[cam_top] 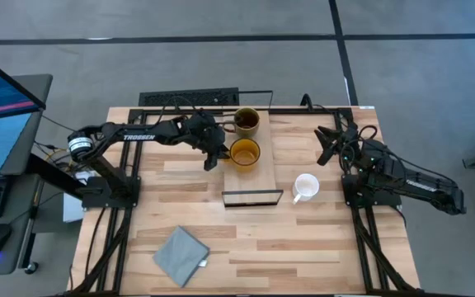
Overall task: Stack small to large cups/mugs on shelf
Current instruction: Put the yellow mug on the shelf
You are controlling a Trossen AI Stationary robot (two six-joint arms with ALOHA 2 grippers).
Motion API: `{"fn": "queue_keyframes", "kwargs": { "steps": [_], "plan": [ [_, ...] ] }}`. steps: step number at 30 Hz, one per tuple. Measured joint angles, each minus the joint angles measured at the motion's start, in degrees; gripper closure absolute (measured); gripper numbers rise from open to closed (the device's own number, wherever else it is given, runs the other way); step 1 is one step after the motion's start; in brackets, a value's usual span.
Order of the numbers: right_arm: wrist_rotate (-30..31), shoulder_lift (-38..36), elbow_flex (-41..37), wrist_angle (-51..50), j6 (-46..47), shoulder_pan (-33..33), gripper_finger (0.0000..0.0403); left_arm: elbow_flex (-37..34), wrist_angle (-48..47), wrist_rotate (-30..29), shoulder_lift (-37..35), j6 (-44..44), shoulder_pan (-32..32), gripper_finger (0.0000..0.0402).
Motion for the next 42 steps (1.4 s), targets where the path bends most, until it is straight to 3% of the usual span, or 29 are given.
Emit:
{"fn": "queue_keyframes", "kwargs": {
  "steps": [13,42],
  "plan": [
    [0.0,0.0,0.0,0.0,0.0,0.0,0.0284,0.0,-0.7,-0.6,0.0,-3.6,-0.1,0.0279],
    [0.0,0.0,0.0,0.0,-0.1,0.0,0.0284,0.2,4.6,-3.1,0.0,-4.9,-1.8,0.0281]
  ]
}}
